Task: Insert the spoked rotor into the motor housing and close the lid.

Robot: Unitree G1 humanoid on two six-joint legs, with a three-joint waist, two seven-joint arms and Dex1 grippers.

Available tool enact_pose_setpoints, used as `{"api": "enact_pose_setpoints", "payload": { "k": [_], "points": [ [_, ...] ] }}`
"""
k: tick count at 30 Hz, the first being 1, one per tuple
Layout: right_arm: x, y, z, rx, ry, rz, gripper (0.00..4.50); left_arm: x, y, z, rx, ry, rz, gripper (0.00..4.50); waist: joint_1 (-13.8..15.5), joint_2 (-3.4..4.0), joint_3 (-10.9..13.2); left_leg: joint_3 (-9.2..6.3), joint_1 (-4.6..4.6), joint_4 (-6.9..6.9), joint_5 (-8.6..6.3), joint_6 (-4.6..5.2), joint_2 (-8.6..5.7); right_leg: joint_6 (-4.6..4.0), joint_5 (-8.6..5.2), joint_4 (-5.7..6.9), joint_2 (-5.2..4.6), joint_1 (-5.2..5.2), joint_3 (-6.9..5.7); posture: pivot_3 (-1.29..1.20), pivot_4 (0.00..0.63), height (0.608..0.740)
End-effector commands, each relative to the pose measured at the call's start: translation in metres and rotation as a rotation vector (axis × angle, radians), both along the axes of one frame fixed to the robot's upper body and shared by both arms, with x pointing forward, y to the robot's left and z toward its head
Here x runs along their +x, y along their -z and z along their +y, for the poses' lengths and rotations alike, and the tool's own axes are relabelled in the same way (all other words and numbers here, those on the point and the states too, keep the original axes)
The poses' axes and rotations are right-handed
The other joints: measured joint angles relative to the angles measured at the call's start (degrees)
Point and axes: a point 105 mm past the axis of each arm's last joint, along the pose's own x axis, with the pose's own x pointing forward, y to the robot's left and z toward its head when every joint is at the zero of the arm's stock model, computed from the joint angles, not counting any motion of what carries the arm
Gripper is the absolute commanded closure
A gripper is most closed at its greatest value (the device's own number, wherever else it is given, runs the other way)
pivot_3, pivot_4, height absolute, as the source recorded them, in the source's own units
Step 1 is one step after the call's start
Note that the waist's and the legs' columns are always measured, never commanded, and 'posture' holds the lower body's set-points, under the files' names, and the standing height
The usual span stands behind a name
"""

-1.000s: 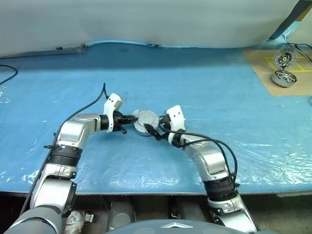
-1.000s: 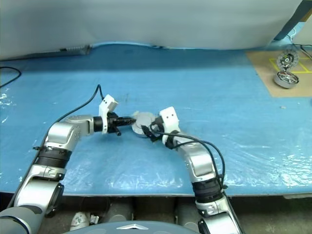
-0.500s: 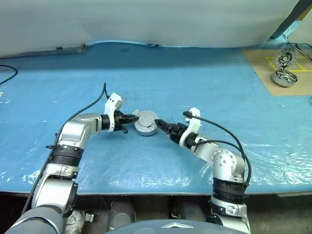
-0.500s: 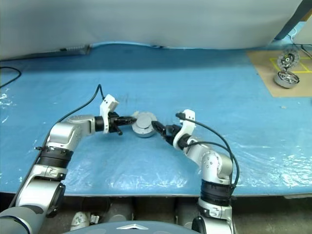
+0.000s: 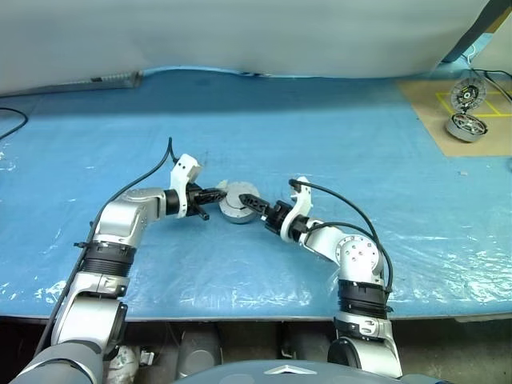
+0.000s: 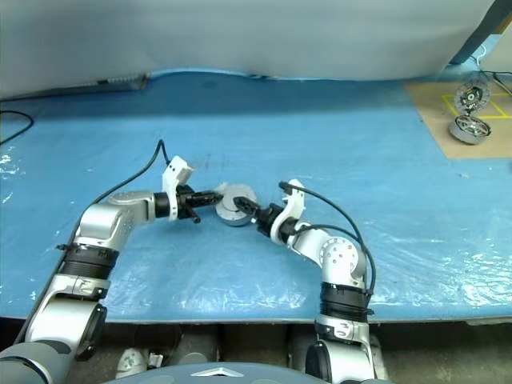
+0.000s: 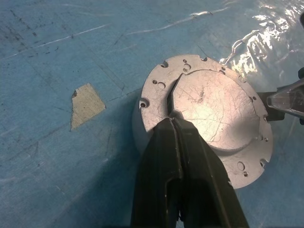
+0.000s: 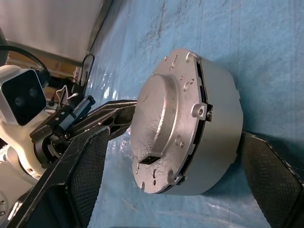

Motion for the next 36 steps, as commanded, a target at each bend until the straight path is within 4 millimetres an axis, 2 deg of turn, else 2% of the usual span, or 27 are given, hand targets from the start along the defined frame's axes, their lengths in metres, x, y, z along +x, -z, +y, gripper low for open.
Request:
{"api": "enact_pose_setpoints", "payload": {
  "k": [1, 6, 11, 17, 25, 29, 33, 36],
  "points": [
    [-0.005, -0.008, 0.014, 0.163, -0.013, 0.04, 0.03, -0.012, 0.032, 0.0, 0.047, -0.002, 0.117, 4.5, 0.0, 0.0, 0.0, 0.0, 0.0, 0.0, 0.0, 0.0, 0.0, 0.0, 0.0, 0.0, 0.0, 0.0, 0.0, 0.0, 0.15, 0.74],
    [-0.003, -0.015, 0.008, 0.315, 0.022, 0.074, 1.63, -0.013, 0.034, 0.001, 0.051, -0.002, 0.119, 4.5, 0.0, 0.0, 0.0, 0.0, -0.01, -0.01, 0.0, 0.0, 0.0, 0.0, 0.0, 0.0, 0.0, 0.0, 0.0, 0.0, 0.15, 0.74],
    [-0.007, -0.016, 0.006, 0.326, 0.012, 0.082, 3.3, -0.014, 0.036, 0.003, 0.055, -0.002, 0.124, 4.5, 0.1, 0.0, 0.0, 0.0, -0.03, -0.01, 0.0, 0.0, 0.0, 0.01, 0.0, -0.01, 0.0, -0.01, -0.02, 0.0, 0.15, 0.74],
    [-0.015, -0.008, 0.007, 0.273, -0.011, 0.102, 3.37, -0.016, 0.037, 0.001, 0.043, 0.002, 0.125, 4.5, 0.0, 0.0, 0.0, 0.0, -0.05, -0.01, 0.0, 0.0, 0.0, 0.02, -0.01, -0.01, 0.0, -0.03, -0.02, 0.0, 0.15, 0.74],
    [-0.023, 0.003, 0.007, 0.253, 0.029, 0.12, 3.37, -0.003, 0.02, 0.004, -0.11, -0.123, 0.143, 4.5, 0.3, 0.0, 0.0, 0.0, -0.1, -0.01, 0.0, 0.0, -0.01, 0.04, -0.02, -0.02, -0.01, -0.03, -0.04, 0.0, 0.15, 0.74],
    [-0.023, 0.004, 0.007, 0.264, 0.06, 0.118, 3.37, 0.002, 0.012, 0.006, -0.149, -0.165, 0.155, 3.62, 0.5, 0.0, 0.0, 0.0, -0.1, 0.0, 0.0, 0.0, -0.01, 0.05, -0.03, -0.01, -0.02, -0.03, -0.05, 0.0, 0.15, 0.74],
    [-0.019, 0.002, 0.003, 0.293, 0.108, 0.106, 3.37, 0.013, -0.001, 0.008, -0.2, -0.211, 0.163, 2.21, 0.4, -0.02, 0.0, -0.03, -0.25, 0.0, 0.0, 0.0, 0.0, 0.15, 0.04, -0.01, 0.0, -0.17, -0.08, 0.0, 0.15, 0.74],
    [-0.011, -0.009, -0.006, 0.328, 0.143, 0.08, 3.37, 0.024, -0.01, 0.009, -0.267, -0.258, 0.185, 1.17, 0.3, -0.07, 0.0, -0.04, -0.56, 0.03, 0.01, 0.0, -0.01, 0.27, 0.13, 0.02, 0.01, -0.48, -0.09, 0.0, 0.15, 0.74]
  ]
}}
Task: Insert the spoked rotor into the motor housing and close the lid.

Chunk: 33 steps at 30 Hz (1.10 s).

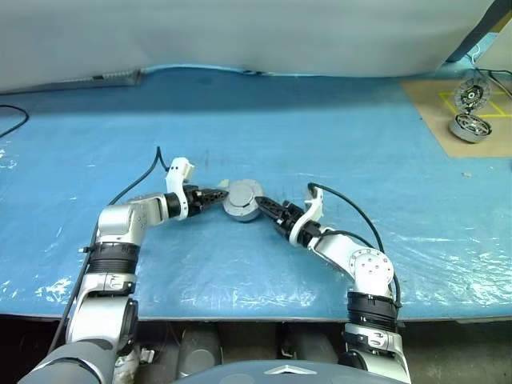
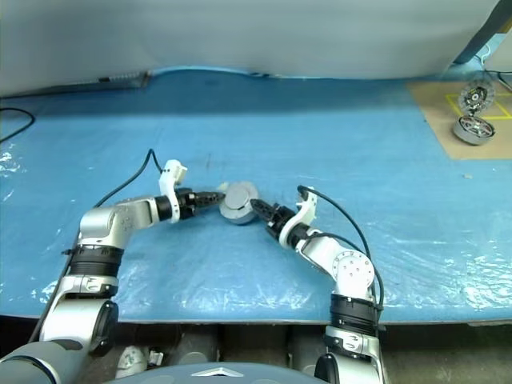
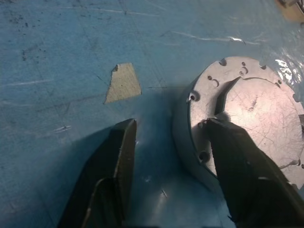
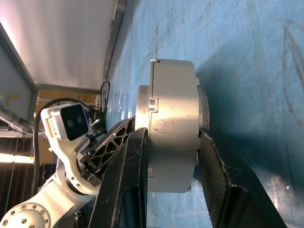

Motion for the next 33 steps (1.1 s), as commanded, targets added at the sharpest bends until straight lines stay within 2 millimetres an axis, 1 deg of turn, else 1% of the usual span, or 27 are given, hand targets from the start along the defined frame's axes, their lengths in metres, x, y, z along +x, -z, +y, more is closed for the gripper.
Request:
{"api": "enact_pose_setpoints", "payload": {
  "k": [1, 3, 4, 6, 8, 11, 13, 18, 22, 28, 29, 33],
  "points": [
    [-0.002, -0.014, 0.012, 0.154, 0.042, -0.009, 3.37, 0.013, -0.018, 0.001, -0.09, -0.056, -0.002, 0.82, -0.1, -0.04, 0.0, -0.01, -0.13, 0.03, 0.0, 0.0, 0.0, 0.0, 0.01, 0.04, 0.02, -0.14, 0.0, 0.0, 0.15, 0.74],
    [0.002, -0.023, 0.004, 0.192, 0.078, -0.028, 3.37, 0.018, -0.023, 0.001, -0.165, -0.094, 0.021, 0.13, -0.1, -0.09, 0.1, -0.05, -0.33, 0.09, 0.01, 0.0, 0.02, 0.01, 0.04, 0.09, 0.09, -0.33, -0.01, 0.0, 0.15, 0.74],
    [0.003, -0.028, 0.001, 0.208, 0.093, -0.037, 3.37, 0.019, -0.026, 0.002, -0.202, -0.112, 0.033, 0.0, -0.2, -0.12, 0.1, -0.05, -0.35, 0.09, 0.01, 0.0, 0.02, 0.01, 0.05, 0.1, 0.1, -0.33, -0.01, 0.0, 0.15, 0.74],
    [0.008, -0.041, -0.011, 0.25, 0.144, -0.07, 3.37, 0.018, -0.032, 0.003, -0.333, -0.159, 0.082, 0.0, -0.4, -0.14, 0.1, -0.06, -0.38, 0.09, 0.01, 0.0, 0.02, 0.02, 0.05, 0.09, 0.1, -0.35, -0.01, 0.0, 0.15, 0.74],
    [0.011, -0.052, -0.019, 0.268, 0.175, -0.096, 3.37, 0.012, -0.034, 0.002, -0.447, -0.174, 0.13, 0.0, -0.5, -0.17, 0.1, -0.06, -0.4, 0.1, 0.01, 0.0, 0.02, 0.01, 0.05, 0.08, 0.11, -0.36, 0.0, 0.0, 0.15, 0.74],
    [0.014, -0.062, -0.024, 0.273, 0.194, -0.118, 3.37, 0.004, -0.033, -0.001, -0.531, -0.185, 0.184, 0.0, -0.7, -0.24, 0.2, -0.06, -0.4, 0.11, 0.01, 0.0, 0.05, 0.01, 0.05, 0.09, 0.18, -0.39, 0.01, 0.0, 0.15, 0.74],
    [0.018, -0.07, -0.026, 0.276, 0.202, -0.134, 3.37, -0.002, -0.029, -0.007, -0.618, -0.197, 0.241, 0.0, -0.7, -0.28, 0.2, -0.08, -0.4, 0.11, 0.01, 0.0, 0.07, 0.01, 0.05, 0.09, 0.22, -0.39, 0.02, 0.0, 0.15, 0.74],
    [0.021, -0.087, -0.019, 0.283, 0.175, -0.17, 3.37, -0.012, -0.027, -0.024, -0.729, -0.196, 0.314, 0.0, -0.5, -0.42, 0.3, -0.08, -0.44, 0.13, 0.0, 0.0, 0.06, 0.02, 0.06, 0.08, 0.2, -0.4, 0.0, 0.0, 0.15, 0.74],
    [0.018, -0.097, -0.009, 0.284, 0.134, -0.188, 3.37, -0.013, -0.038, -0.03, -0.83, -0.188, 0.309, 0.0, -0.5, -0.44, 0.3, -0.09, -0.44, 0.14, 0.0, 0.0, 0.06, 0.04, 0.07, 0.1, 0.2, -0.39, 0.0, 0.0, 0.15, 0.74],
    [0.013, -0.097, -0.001, 0.279, 0.096, -0.177, 3.37, -0.017, -0.063, -0.03, -0.995, -0.151, 0.264, 0.0, -0.4, -0.45, 0.3, -0.09, -0.45, 0.15, 0.0, 0.0, 0.06, 0.07, 0.09, 0.08, 0.22, -0.4, 0.0, 0.0, 0.15, 0.74],
    [0.012, -0.097, -0.001, 0.279, 0.093, -0.176, 3.37, -0.018, -0.064, -0.03, -1.01, -0.149, 0.266, 0.0, -0.4, -0.46, 0.3, -0.09, -0.45, 0.16, 0.0, 0.0, 0.06, 0.07, 0.09, 0.08, 0.22, -0.39, 0.0, 0.0, 0.15, 0.74],
    [0.01, -0.098, 0.001, 0.281, 0.076, -0.172, 3.37, -0.017, -0.058, -0.032, -1.017, -0.173, 0.306, 0.0, -0.4, -0.46, 0.3, -0.1, -0.45, 0.18, 0.0, 0.0, 0.05, 0.11, 0.11, 0.08, 0.23, -0.39, 0.01, 0.0, 0.15, 0.74]
  ]
}}
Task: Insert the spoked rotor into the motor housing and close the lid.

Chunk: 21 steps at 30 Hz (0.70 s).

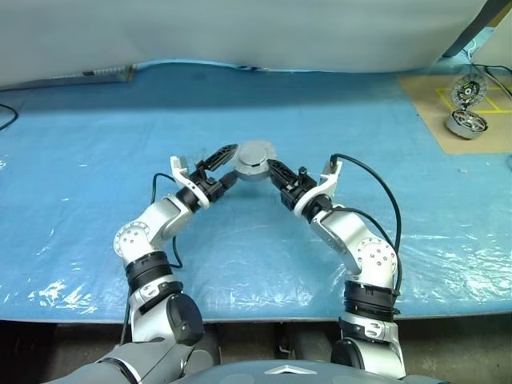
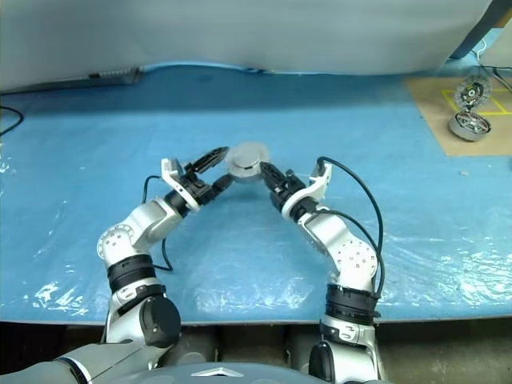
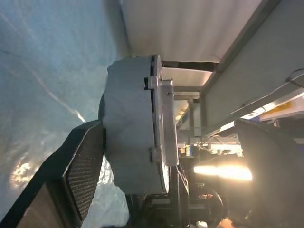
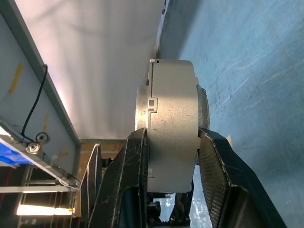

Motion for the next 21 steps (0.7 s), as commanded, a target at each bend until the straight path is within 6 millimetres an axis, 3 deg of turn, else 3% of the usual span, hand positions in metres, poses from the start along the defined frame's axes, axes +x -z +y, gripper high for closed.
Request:
{"api": "enact_pose_setpoints", "payload": {
  "k": [1, 5, 19, 21],
  "points": [
    [-0.01, -0.033, 0.008, 0.058, -0.052, -0.119, 3.37, -0.001, -0.003, 0.0, -0.022, -0.007, -0.004, 0.0, 0.1, -0.01, 0.0, -0.01, -0.01, 0.0, 0.0, 0.0, 0.0, 0.01, 0.01, 0.0, 0.0, 0.0, 0.0, 0.0, 0.15, 0.74],
    [-0.014, -0.037, 0.013, 0.062, -0.079, -0.128, 3.37, -0.004, 0.001, -0.007, -0.024, 0.022, 0.002, 0.0, 0.1, -0.03, 0.0, -0.01, -0.01, 0.02, 0.0, 0.0, 0.0, 0.07, 0.04, 0.0, 0.0, 0.0, 0.0, 0.0, 0.15, 0.74],
    [-0.02, -0.039, 0.019, 0.074, -0.112, -0.12, 3.37, -0.002, 0.004, -0.003, -0.073, 0.038, 0.001, 0.0, 0.1, -0.04, 0.0, -0.02, 0.0, 0.09, 0.0, 0.0, -0.01, 0.17, 0.11, 0.06, 0.0, 0.0, 0.03, 0.0, 0.15, 0.74],
    [-0.02, -0.039, 0.019, 0.073, -0.112, -0.117, 3.37, -0.003, 0.007, -0.004, -0.067, 0.046, 0.016, 0.38, 0.1, -0.04, 0.0, -0.02, 0.0, 0.11, 0.0, 0.0, -0.01, 0.18, 0.11, 0.07, -0.01, 0.0, 0.03, 0.0, 0.15, 0.74]
  ]
}}
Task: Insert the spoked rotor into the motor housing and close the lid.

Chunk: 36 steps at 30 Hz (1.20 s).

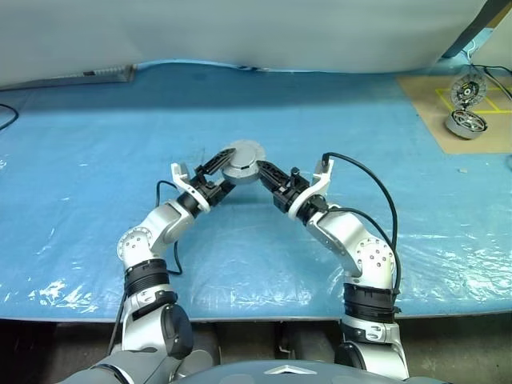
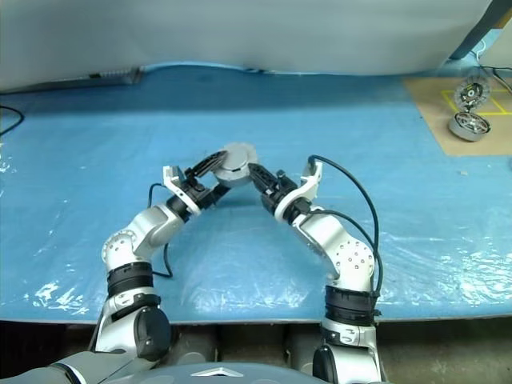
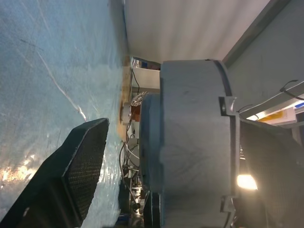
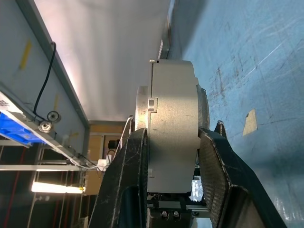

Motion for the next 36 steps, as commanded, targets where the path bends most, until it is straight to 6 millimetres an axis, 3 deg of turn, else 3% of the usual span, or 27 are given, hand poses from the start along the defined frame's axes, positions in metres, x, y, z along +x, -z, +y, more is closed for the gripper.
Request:
{"api": "enact_pose_setpoints", "payload": {
  "k": [1, 6, 10, 15, 21, 25, 30, 36],
  "points": [
    [-0.009, -0.03, 0.003, 0.06, -0.027, -0.111, 3.37, -0.003, -0.004, 0.0, -0.024, 0.019, -0.015, 0.56, 0.0, 0.0, 0.0, 0.0, 0.0, 0.02, 0.0, 0.0, 0.0, 0.0, 0.0, 0.01, -0.01, 0.0, 0.0, 0.0, 0.15, 0.74],
    [-0.009, -0.028, 0.003, 0.062, -0.025, -0.101, 3.37, -0.009, -0.002, 0.001, -0.029, 0.026, -0.009, 2.16, -0.1, 0.0, 0.0, 0.0, -0.01, 0.09, 0.0, 0.0, 0.0, 0.02, 0.02, 0.04, 0.01, 0.0, 0.03, 0.0, 0.15, 0.74],
    [-0.008, -0.023, 0.001, -0.007, -0.013, -0.107, 3.37, -0.009, -0.002, 0.002, -0.025, 0.02, -0.003, 2.16, 0.0, 0.0, 0.0, -0.01, -0.02, 0.16, 0.0, 0.0, 0.01, 0.02, 0.02, 0.07, 0.01, 0.0, 0.03, 0.0, 0.15, 0.74],
    [0.001, 0.001, -0.013, -0.438, 0.05, -0.238, 3.37, 0.001, 0.003, 0.003, 0.049, -0.015, 0.015, 2.16, 0.1, 0.0, 0.0, -0.02, -0.16, 0.49, 0.0, 0.0, 0.0, 0.16, 0.13, 0.07, -0.02, 0.01, 0.04, 0.0, 0.15, 0.74],
    [0.001, 0.007, -0.034, -0.644, 0.137, -0.359, 1.17, 0.028, 0.015, 0.017, 0.188, -0.09, 0.063, 2.15, 0.1, -0.02, 0.0, -0.06, -0.25, 0.85, -0.01, 0.0, 0.01, 0.54, 0.34, 0.02, -0.03, 0.04, 0.11, 0.0, 0.15, 0.74],
    [-0.006, 0.034, -0.068, -1.079, 0.245, -0.486, 0.0, 0.056, 0.009, 0.028, 0.264, -0.153, 0.065, 2.15, 1.1, -0.08, 0.0, -0.07, -0.19, 1.06, 0.0, 0.01, 0.0, 0.8, 0.34, 0.05, -0.06, 0.03, 0.09, 0.0, 0.15, 0.74],
    [-0.021, 0.047, -0.084, -1.173, 0.347, -0.509, 0.0, 0.082, -0.004, 0.028, 0.317, -0.193, 0.046, 2.15, 1.4, -0.19, 0.1, -0.07, -0.28, 1.18, -0.01, 0.02, -0.08, 0.72, 0.52, 0.0, -0.13, 0.02, 0.15, 0.0, 0.15, 0.74],
    [-0.03, 0.055, -0.103, -1.225, 0.444, -0.458, 0.0, 0.111, -0.015, 0.016, 0.405, -0.296, 0.046, 2.15, 1.4, -0.31, 0.2, -0.11, -0.51, 1.26, -0.03, 0.06, -0.11, 0.59, 0.62, -0.01, -0.17, 0.03, 0.12, 0.0, 0.15, 0.74]
  ]
}}
